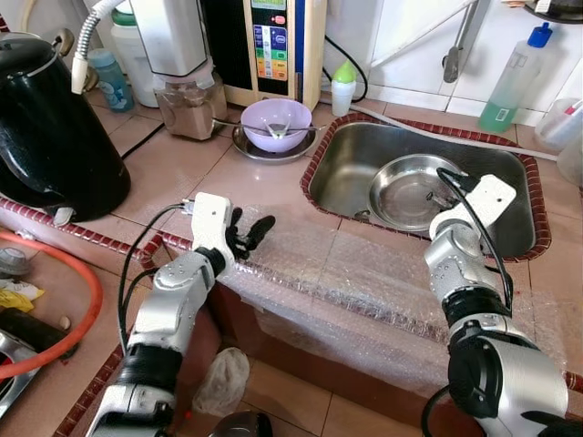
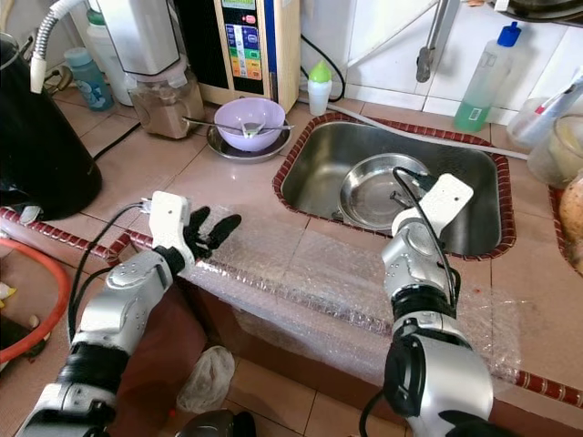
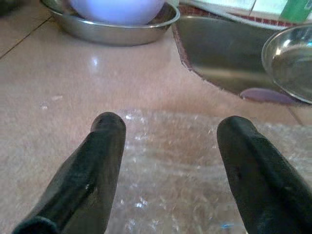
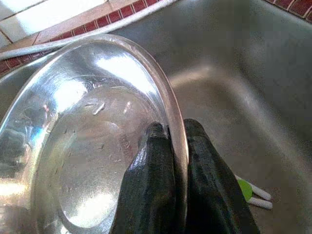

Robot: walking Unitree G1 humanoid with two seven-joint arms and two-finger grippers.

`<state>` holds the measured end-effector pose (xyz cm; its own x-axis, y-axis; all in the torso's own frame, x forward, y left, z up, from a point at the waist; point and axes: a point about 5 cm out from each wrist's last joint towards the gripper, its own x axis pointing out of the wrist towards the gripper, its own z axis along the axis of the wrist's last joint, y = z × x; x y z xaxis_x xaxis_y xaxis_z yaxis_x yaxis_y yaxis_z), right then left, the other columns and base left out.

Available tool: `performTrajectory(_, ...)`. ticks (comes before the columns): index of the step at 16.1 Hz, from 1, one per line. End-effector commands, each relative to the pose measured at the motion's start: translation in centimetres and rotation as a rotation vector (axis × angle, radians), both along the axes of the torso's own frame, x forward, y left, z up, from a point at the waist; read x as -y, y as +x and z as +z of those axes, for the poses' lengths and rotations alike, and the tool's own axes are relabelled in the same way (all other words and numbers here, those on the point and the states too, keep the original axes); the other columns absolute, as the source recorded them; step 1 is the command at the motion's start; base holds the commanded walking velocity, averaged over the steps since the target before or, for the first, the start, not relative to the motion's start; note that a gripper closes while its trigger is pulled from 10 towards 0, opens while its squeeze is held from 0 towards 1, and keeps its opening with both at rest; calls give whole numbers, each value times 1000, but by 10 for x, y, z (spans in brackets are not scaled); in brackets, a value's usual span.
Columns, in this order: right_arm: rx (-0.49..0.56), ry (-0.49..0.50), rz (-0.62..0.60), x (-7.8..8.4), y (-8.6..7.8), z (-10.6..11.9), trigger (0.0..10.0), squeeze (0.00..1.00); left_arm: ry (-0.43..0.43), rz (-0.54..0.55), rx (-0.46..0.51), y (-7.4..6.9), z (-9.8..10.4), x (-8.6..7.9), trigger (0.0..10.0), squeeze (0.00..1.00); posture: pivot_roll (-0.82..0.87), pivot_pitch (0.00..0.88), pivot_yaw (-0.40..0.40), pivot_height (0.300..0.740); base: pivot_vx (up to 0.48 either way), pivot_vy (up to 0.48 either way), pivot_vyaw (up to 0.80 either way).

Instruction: Kitchen organization

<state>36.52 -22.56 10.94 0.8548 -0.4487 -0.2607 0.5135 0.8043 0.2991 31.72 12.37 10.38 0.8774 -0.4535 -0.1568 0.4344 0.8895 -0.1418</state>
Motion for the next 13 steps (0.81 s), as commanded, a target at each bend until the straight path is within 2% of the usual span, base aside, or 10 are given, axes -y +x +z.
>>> performTrajectory(1,-114,28,2,-5,-11,-27,10000,404,31,11,1,-3,0,-2,10000,1000,52,0,67,740,0,0,0)
performTrajectory(4,-121,68,-46,0,-13,-31,10000,427,36,16,-7,-10,-3,-1,10000,1000,53,0,69,740,0,0,0)
performTrajectory(5,-107,97,-60,1,-12,-31,10000,1000,36,13,-17,-13,-4,1,10000,1000,58,0,71,740,0,0,0)
performTrajectory(13,-109,137,-65,1,-14,-35,10000,1000,50,-9,-28,-19,-4,5,10000,1000,62,0,72,740,0,0,0)
